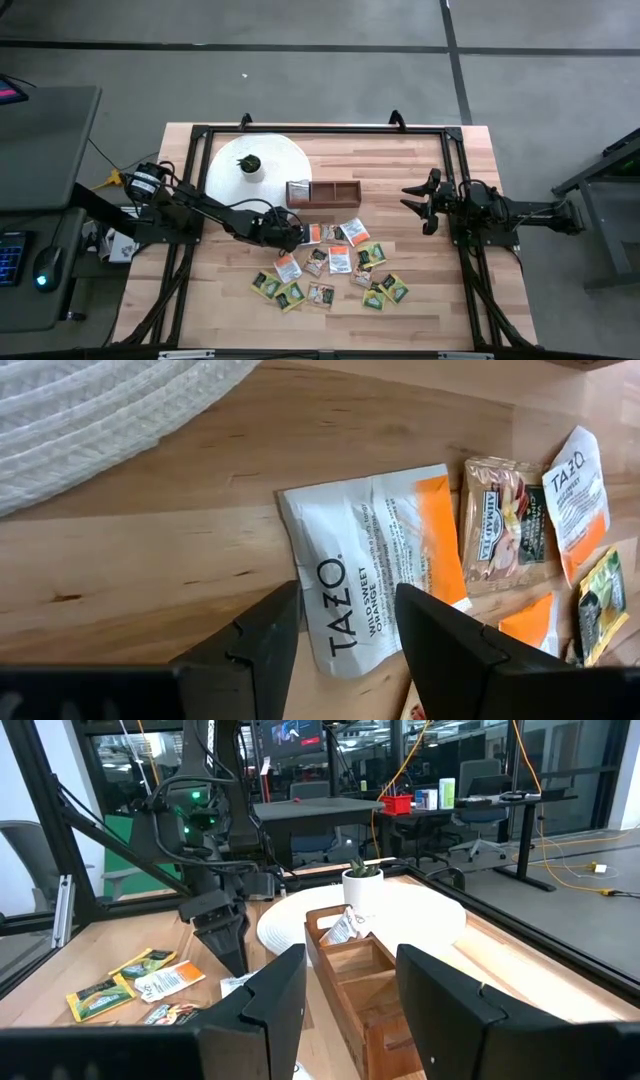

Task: Pick & Place Tea
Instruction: Put the white tea bag into the left section of the wooden organizer, then put the yellow tea bag into the middle section of the wooden organizer

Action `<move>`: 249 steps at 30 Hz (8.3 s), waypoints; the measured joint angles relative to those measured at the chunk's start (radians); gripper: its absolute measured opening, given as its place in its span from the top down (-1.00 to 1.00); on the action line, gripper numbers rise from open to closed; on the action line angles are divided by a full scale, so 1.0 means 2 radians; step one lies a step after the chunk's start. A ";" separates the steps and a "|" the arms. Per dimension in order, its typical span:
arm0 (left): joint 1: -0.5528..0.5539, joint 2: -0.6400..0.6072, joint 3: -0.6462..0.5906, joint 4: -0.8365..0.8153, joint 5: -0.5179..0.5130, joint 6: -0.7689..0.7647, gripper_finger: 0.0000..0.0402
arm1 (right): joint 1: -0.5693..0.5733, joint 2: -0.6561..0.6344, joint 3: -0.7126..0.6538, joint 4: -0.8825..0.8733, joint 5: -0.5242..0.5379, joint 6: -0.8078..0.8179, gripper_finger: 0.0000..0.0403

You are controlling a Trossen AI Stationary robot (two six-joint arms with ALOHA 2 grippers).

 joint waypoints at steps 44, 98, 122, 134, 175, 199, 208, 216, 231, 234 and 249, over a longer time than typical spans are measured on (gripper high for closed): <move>0.025 0.012 0.003 -0.025 0.036 0.090 0.44 | 0.000 0.000 0.000 0.000 0.000 0.000 0.24; 0.026 0.008 0.302 -0.478 -0.051 0.538 1.00 | 0.000 0.000 0.000 0.000 0.000 0.000 0.24; 0.038 0.025 0.372 -0.550 -0.254 0.875 1.00 | 0.000 0.000 0.000 0.000 0.000 0.000 0.24; 0.085 0.045 0.372 -0.510 -0.287 0.929 1.00 | 0.000 0.000 0.000 0.000 0.001 0.000 0.24; 0.117 0.045 0.282 -0.378 -0.197 0.941 1.00 | 0.000 0.000 0.000 0.000 0.000 0.000 0.24; 0.117 0.045 0.282 -0.379 -0.154 0.993 0.94 | 0.000 0.000 0.000 0.000 0.000 0.000 0.24; 0.117 0.045 0.282 -0.380 -0.148 0.993 0.48 | 0.000 0.000 0.000 0.000 0.000 0.000 0.24; 0.117 0.045 0.308 -0.422 -0.117 0.994 0.10 | 0.000 0.000 0.000 0.000 0.000 0.000 0.24; 0.022 -0.011 0.376 -0.507 -0.043 0.855 0.04 | 0.000 0.000 0.000 0.000 0.000 0.000 0.24; -0.009 -0.026 0.377 -0.490 -0.022 0.809 0.04 | 0.000 0.000 0.000 0.001 0.000 0.000 0.24; -0.175 -0.009 0.375 -0.469 -0.054 0.538 0.04 | 0.000 0.000 0.000 0.001 0.000 0.000 0.24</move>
